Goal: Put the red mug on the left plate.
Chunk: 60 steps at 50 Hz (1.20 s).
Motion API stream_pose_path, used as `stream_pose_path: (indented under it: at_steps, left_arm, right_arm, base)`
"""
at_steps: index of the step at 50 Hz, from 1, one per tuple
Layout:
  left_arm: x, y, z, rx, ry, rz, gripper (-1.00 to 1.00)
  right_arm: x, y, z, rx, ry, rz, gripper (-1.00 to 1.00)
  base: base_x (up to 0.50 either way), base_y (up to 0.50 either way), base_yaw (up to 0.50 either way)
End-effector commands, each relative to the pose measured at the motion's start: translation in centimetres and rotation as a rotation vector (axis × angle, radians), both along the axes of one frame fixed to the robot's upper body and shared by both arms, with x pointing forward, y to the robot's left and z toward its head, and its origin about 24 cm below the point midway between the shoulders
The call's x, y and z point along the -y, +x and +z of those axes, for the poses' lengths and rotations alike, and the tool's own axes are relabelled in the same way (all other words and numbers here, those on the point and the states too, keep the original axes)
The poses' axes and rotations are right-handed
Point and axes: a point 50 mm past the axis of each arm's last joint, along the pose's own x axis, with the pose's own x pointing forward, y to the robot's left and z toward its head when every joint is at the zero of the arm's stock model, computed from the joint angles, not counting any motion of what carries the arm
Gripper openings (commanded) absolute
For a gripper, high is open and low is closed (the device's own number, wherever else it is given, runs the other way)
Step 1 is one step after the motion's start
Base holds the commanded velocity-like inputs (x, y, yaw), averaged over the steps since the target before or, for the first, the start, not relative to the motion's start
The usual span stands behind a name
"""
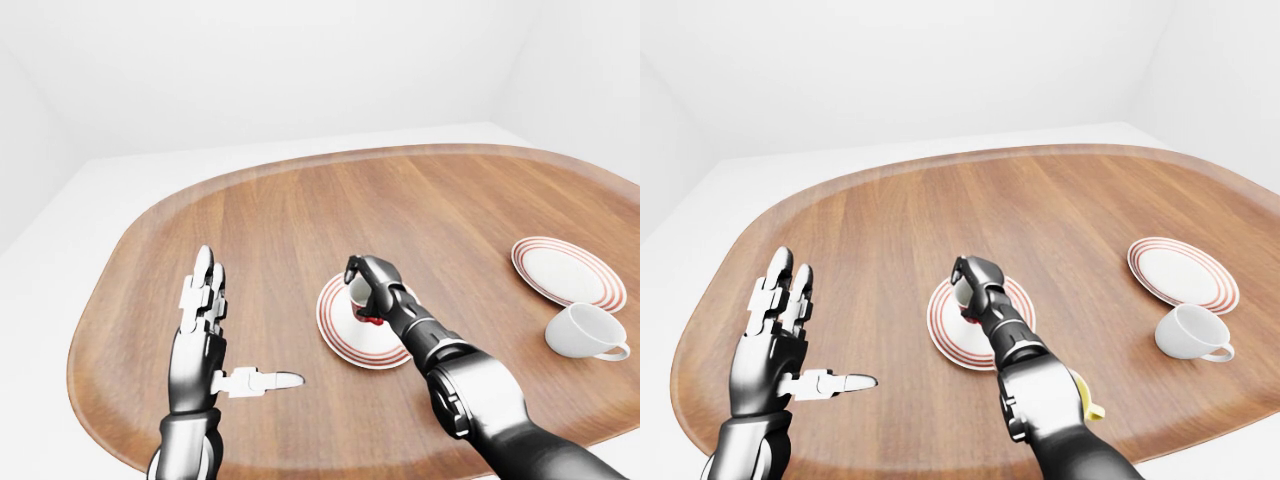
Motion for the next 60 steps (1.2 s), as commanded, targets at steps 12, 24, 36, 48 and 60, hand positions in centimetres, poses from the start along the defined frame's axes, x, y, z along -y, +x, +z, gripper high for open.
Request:
stream_pose_path:
  at_steps: [12,24,36,48,60]
  left_arm:
    - [0.1,0.1,0.1,0.005,0.002,-0.004,1.0]
    - [0.0,0.1,0.0,0.004,0.001,-0.001,1.0]
    - [0.0,0.1,0.0,0.0,0.001,-0.001,1.0]
    - [0.0,0.1,-0.1,0.0,0.001,0.0,1.0]
    - [0.0,0.1,-0.1,-0.001,0.0,0.003,1.0]
  right_arm:
    - [1.1,-1.3,-1.5,0.132,-0.114,-0.047,-1.0]
    - [1.3,-1.7,-1.9,0.131,-0.115,-0.059,-1.0]
    - [1.8,-2.0,-2.8,-0.002,0.012,-0.119,-1.0]
    - [2.2,-2.4,-3.3,-0.019,0.024,-0.139,-1.0]
    - [2.1,-2.3,-3.2,0.011,-0.008,-0.125,-1.0]
  base:
    - [0.0,0.0,0.0]
    - [0.0,0.0,0.0]
    - [0.0,0.0,0.0]
    - [0.0,0.0,0.0]
    - [0.0,0.0,0.0]
